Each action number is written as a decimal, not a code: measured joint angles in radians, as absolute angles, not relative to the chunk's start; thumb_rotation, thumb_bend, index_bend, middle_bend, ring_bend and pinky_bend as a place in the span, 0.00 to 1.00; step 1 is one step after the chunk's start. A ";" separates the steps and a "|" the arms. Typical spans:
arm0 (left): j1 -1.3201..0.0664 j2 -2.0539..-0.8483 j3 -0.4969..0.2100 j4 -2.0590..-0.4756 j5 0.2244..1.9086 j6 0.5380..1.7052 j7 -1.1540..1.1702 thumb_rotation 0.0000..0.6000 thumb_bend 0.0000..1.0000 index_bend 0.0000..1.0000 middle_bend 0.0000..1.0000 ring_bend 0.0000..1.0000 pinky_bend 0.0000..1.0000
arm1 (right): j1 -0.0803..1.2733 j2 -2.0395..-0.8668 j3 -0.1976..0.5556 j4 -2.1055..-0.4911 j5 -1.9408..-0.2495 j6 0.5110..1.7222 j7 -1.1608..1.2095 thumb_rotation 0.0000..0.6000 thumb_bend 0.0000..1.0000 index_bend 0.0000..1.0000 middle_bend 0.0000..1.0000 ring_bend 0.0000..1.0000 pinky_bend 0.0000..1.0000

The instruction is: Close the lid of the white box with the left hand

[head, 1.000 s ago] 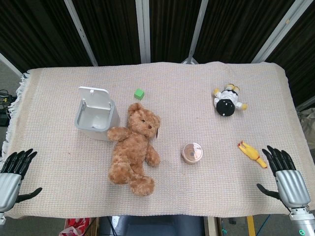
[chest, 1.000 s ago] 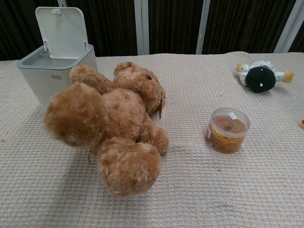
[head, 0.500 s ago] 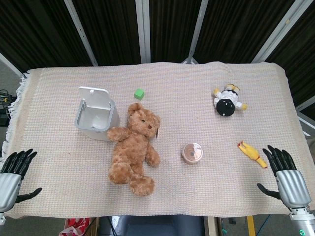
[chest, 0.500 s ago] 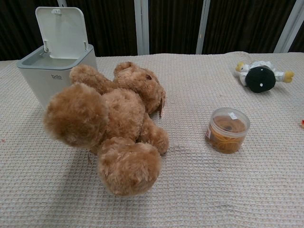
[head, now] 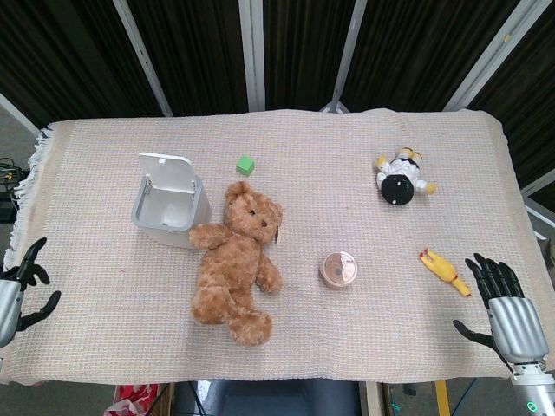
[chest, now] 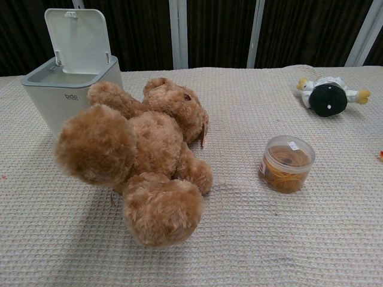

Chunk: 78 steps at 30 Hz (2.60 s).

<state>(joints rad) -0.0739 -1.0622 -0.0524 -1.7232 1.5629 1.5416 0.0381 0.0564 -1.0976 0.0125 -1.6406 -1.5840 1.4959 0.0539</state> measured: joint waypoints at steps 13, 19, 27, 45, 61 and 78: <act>-0.326 -0.902 -0.247 -1.906 1.196 1.196 0.126 1.00 0.50 0.00 0.97 0.90 1.00 | 0.064 -1.098 0.017 -1.662 -1.563 1.472 0.062 1.00 0.19 0.00 0.00 0.00 0.00; -0.499 -0.867 -0.322 -1.927 0.946 1.028 0.232 1.00 0.56 0.00 0.98 0.91 1.00 | 0.068 -1.096 0.015 -1.668 -1.565 1.463 0.070 1.00 0.19 0.00 0.00 0.00 0.00; -0.715 -0.899 -0.358 -1.910 0.669 0.950 0.423 1.00 0.57 0.01 0.99 0.91 1.00 | 0.072 -1.093 0.013 -1.677 -1.560 1.452 0.088 1.00 0.19 0.00 0.00 0.00 0.00; -1.017 -1.047 -0.340 -1.828 0.262 0.999 0.653 1.00 0.59 0.17 1.00 0.92 1.00 | 0.068 -1.087 0.008 -1.681 -1.559 1.453 0.107 1.00 0.19 0.00 0.00 0.00 0.00; -1.049 -1.028 -0.313 -1.887 0.207 1.012 0.650 1.00 0.59 0.27 1.00 0.93 1.00 | 0.061 -1.082 0.007 -1.678 -1.562 1.463 0.118 1.00 0.19 0.00 0.00 0.00 0.00; -1.016 -0.882 -0.239 -2.042 0.233 0.960 0.637 1.00 0.60 0.30 1.00 0.93 1.00 | 0.058 -1.082 0.002 -1.681 -1.568 1.465 0.118 1.00 0.19 0.00 0.00 0.00 0.00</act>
